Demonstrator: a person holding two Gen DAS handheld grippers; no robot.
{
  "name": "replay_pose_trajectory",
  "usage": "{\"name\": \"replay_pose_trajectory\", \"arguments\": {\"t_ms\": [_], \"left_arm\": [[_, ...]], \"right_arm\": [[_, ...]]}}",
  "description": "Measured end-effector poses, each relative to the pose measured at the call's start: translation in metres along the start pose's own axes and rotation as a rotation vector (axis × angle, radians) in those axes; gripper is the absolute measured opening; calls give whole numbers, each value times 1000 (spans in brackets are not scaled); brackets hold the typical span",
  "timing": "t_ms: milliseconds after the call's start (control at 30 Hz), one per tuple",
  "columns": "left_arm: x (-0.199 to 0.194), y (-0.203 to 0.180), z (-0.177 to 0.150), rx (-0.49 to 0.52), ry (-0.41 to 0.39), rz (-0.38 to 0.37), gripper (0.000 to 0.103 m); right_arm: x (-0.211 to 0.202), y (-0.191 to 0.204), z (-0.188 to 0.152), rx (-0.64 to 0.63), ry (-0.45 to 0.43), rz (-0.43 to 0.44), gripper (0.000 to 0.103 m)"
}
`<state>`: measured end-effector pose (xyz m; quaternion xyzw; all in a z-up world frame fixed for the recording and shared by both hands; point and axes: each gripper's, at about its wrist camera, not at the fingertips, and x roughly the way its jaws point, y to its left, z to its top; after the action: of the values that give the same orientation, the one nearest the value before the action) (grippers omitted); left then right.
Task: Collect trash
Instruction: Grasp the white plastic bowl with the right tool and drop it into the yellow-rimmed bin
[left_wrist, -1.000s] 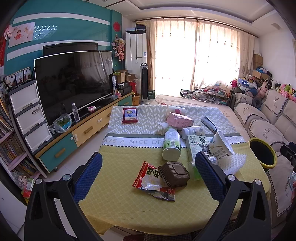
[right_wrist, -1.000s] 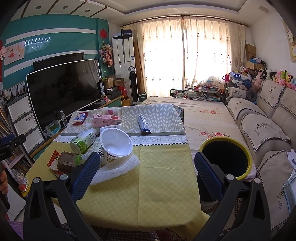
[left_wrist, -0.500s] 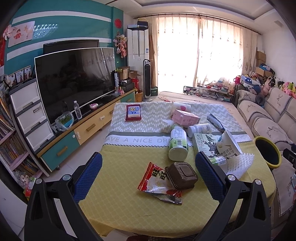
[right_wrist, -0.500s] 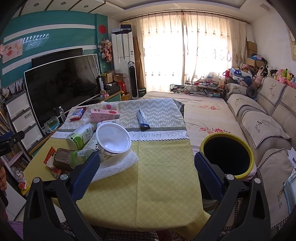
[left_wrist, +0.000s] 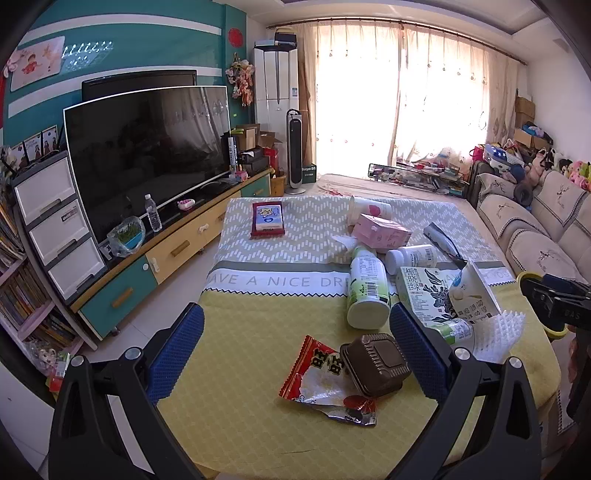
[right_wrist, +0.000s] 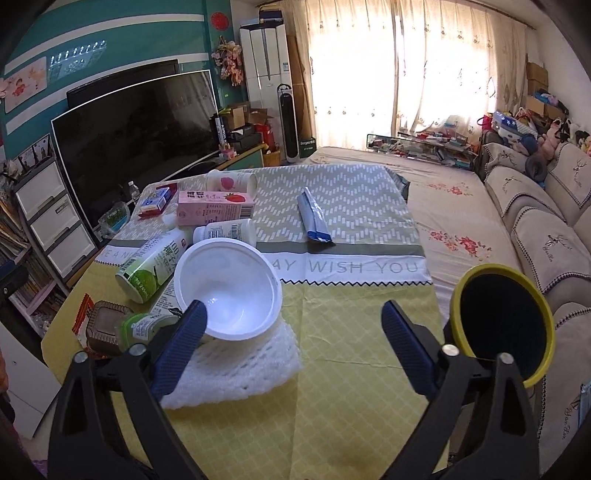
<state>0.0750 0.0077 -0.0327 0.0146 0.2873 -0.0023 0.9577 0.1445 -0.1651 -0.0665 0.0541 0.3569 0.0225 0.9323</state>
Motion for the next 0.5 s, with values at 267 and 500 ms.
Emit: {"name": "replay_pose_trajectory", "arguments": {"t_ms": [267, 500], "left_arm": [[12, -5, 3, 21, -8, -5, 99], [30, -11, 6, 27, 11, -30, 99]], "right_arm": [[66, 0, 16, -3, 135, 107, 59], [92, 3, 19, -12, 198, 169, 39]]}}
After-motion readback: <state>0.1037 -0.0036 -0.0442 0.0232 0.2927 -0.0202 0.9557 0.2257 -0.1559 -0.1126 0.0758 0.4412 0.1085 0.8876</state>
